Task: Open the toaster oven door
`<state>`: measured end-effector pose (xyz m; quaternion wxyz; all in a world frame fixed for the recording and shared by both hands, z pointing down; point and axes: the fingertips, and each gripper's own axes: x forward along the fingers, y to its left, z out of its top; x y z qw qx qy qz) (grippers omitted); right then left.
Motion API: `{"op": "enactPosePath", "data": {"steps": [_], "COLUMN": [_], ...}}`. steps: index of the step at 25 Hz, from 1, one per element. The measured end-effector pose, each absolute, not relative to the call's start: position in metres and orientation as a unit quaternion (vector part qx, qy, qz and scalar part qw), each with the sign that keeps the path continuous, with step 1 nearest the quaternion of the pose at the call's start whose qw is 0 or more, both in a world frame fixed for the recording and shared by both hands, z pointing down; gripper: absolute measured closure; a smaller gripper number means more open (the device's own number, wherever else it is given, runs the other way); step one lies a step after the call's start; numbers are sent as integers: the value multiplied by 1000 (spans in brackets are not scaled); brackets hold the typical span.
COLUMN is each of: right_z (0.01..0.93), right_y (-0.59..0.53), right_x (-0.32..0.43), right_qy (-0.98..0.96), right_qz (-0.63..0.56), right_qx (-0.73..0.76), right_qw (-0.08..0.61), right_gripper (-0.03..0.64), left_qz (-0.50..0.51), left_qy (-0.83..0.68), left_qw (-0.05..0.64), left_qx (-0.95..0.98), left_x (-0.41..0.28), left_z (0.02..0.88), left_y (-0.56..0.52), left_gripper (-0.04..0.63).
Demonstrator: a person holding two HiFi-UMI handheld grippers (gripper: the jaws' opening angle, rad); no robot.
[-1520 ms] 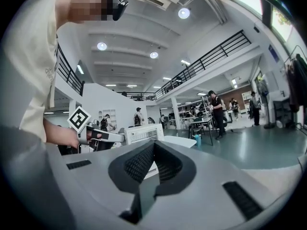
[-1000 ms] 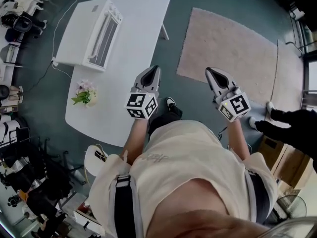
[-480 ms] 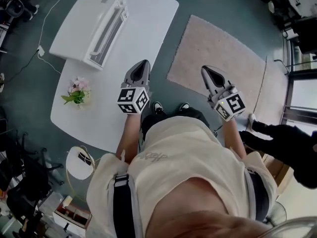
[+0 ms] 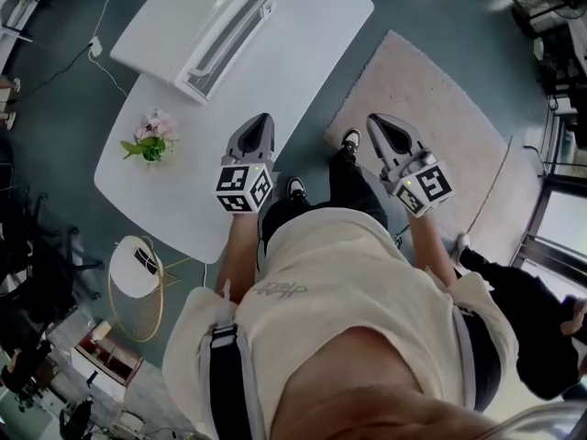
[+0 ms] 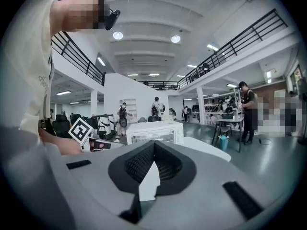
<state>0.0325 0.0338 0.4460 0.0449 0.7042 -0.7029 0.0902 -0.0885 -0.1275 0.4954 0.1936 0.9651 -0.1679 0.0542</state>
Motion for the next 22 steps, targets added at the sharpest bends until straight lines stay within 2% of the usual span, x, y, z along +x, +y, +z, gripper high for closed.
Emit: {"op": "enactPosePath", "data": {"steps": [14,22], "right_z": [475,471], "right_y": [-88,-154], "right_x": [105,121], "right_qy": [-812,-871], "right_qz": [111,98], "right_qx": [573,482], "right_qw": [20,5], "right_gripper": [611,611], "left_qz": [78,97], "left_qy": [-342,-424], "left_qw": [162,141], "left_qx": [922,889], "left_x": [-80,-72], "left_z": [473,462], "left_y": [-206,-232], "left_gripper": [573,572]}}
